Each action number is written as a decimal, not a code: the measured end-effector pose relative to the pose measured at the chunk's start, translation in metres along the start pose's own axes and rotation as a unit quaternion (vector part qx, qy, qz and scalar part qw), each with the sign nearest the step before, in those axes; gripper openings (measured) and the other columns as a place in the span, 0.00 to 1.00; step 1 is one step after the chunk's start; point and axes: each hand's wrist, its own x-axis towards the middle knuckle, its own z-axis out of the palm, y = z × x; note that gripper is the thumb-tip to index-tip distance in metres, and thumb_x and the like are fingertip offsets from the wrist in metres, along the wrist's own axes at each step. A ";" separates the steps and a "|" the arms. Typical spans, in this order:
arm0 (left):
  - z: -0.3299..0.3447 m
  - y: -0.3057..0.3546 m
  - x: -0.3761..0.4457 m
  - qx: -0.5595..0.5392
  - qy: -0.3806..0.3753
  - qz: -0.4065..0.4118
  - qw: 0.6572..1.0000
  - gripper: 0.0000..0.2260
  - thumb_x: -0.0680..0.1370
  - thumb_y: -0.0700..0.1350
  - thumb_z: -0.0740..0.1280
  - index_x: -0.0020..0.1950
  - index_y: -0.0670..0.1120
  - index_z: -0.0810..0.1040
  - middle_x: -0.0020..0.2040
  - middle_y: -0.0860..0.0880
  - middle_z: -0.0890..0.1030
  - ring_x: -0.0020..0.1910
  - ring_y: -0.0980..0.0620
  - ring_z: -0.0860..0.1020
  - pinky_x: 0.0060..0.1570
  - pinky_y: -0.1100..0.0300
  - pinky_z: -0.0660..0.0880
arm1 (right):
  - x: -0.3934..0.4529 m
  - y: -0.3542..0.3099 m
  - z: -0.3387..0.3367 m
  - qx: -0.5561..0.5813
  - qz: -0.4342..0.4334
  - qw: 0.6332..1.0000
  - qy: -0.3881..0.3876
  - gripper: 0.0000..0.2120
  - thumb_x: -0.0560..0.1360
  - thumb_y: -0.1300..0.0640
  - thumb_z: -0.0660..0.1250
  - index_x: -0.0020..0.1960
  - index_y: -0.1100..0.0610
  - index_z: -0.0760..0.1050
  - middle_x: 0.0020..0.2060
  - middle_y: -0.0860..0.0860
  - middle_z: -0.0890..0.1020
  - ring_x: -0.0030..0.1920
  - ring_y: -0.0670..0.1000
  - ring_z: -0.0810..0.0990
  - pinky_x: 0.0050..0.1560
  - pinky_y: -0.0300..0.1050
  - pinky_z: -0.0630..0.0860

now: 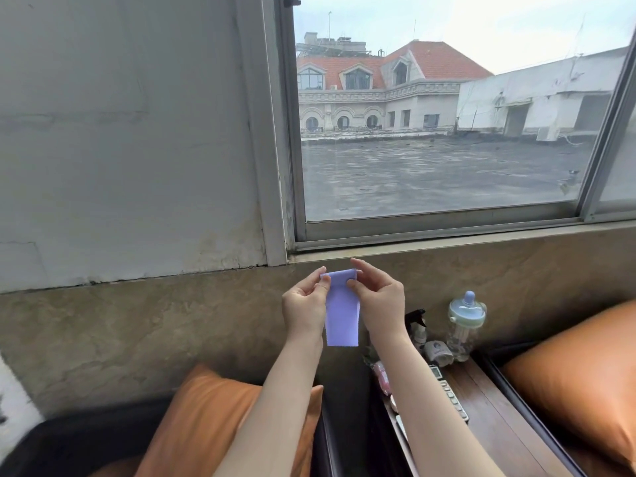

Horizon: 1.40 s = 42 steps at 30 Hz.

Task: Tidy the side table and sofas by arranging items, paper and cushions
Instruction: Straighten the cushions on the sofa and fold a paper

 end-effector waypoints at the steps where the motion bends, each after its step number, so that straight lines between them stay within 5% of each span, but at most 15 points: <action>1: 0.001 0.001 0.000 -0.001 0.006 0.001 1.000 0.06 0.76 0.38 0.68 0.48 0.49 0.81 0.43 0.49 0.82 0.38 0.54 0.79 0.38 0.63 0.76 | 0.000 0.000 0.001 0.007 0.003 1.000 -0.003 0.16 0.73 0.72 0.65 0.51 0.54 0.79 0.40 0.46 0.82 0.40 0.40 0.80 0.43 0.33 0.76; 6: 0.000 0.003 -0.001 -0.021 0.009 0.022 0.999 0.09 0.76 0.35 0.68 0.48 0.47 0.83 0.42 0.52 0.83 0.42 0.51 0.79 0.48 0.56 0.78 | 0.001 0.002 0.003 0.004 0.017 1.000 -0.018 0.09 0.76 0.64 0.65 0.53 0.56 0.80 0.40 0.44 0.82 0.40 0.39 0.79 0.40 0.28 0.74; 10: -0.003 0.002 -0.005 -0.022 -0.023 0.026 0.999 0.10 0.76 0.33 0.67 0.50 0.46 0.82 0.40 0.54 0.83 0.38 0.59 0.79 0.39 0.67 0.76 | 0.002 0.003 0.003 0.010 0.018 1.000 -0.003 0.09 0.75 0.65 0.66 0.49 0.53 0.79 0.39 0.44 0.82 0.40 0.42 0.78 0.40 0.29 0.74; 13: -0.002 0.003 -0.006 -0.006 -0.044 0.007 0.999 0.08 0.77 0.37 0.67 0.54 0.45 0.80 0.45 0.52 0.82 0.42 0.57 0.79 0.43 0.66 0.76 | 0.002 0.003 0.002 0.017 0.015 1.000 0.017 0.11 0.75 0.68 0.65 0.49 0.54 0.80 0.41 0.46 0.82 0.41 0.42 0.78 0.42 0.29 0.74; 15: -0.002 0.004 -0.008 0.004 -0.042 -0.010 0.999 0.03 0.77 0.40 0.67 0.48 0.45 0.81 0.40 0.51 0.82 0.37 0.57 0.80 0.37 0.66 0.76 | 0.003 0.003 0.001 0.034 0.019 0.999 0.019 0.13 0.75 0.70 0.64 0.49 0.54 0.80 0.41 0.48 0.82 0.41 0.45 0.79 0.44 0.34 0.75; 21: 0.000 0.002 -0.006 0.081 -0.030 0.004 0.996 0.11 0.79 0.41 0.64 0.40 0.51 0.80 0.40 0.49 0.81 0.44 0.48 0.78 0.49 0.50 0.77 | 0.000 0.003 0.002 0.046 0.013 0.999 0.007 0.16 0.75 0.71 0.63 0.51 0.53 0.79 0.43 0.48 0.82 0.43 0.42 0.79 0.43 0.31 0.75; 27: -0.002 0.005 -0.011 0.076 -0.056 0.011 0.996 0.10 0.78 0.34 0.65 0.39 0.44 0.80 0.34 0.51 0.80 0.31 0.58 0.77 0.29 0.70 0.73 | -0.001 0.003 0.004 0.031 0.008 0.999 0.028 0.15 0.76 0.69 0.62 0.44 0.49 0.79 0.42 0.46 0.82 0.45 0.48 0.79 0.49 0.43 0.76; 38: -0.009 0.010 -0.013 0.034 -0.026 -0.036 0.998 0.05 0.72 0.34 0.71 0.38 0.41 0.79 0.34 0.47 0.80 0.23 0.61 0.77 0.24 0.68 0.73 | -0.003 0.001 0.003 0.038 0.015 0.999 0.013 0.08 0.76 0.67 0.64 0.46 0.56 0.79 0.39 0.48 0.81 0.39 0.43 0.78 0.37 0.30 0.74; 42: -0.015 0.011 -0.010 0.012 -0.068 -0.069 0.995 0.02 0.73 0.37 0.71 0.42 0.40 0.79 0.36 0.46 0.81 0.31 0.53 0.80 0.30 0.64 0.76 | -0.003 0.000 0.002 0.027 0.015 0.999 0.015 0.07 0.76 0.67 0.64 0.48 0.59 0.79 0.39 0.48 0.81 0.39 0.43 0.78 0.38 0.31 0.74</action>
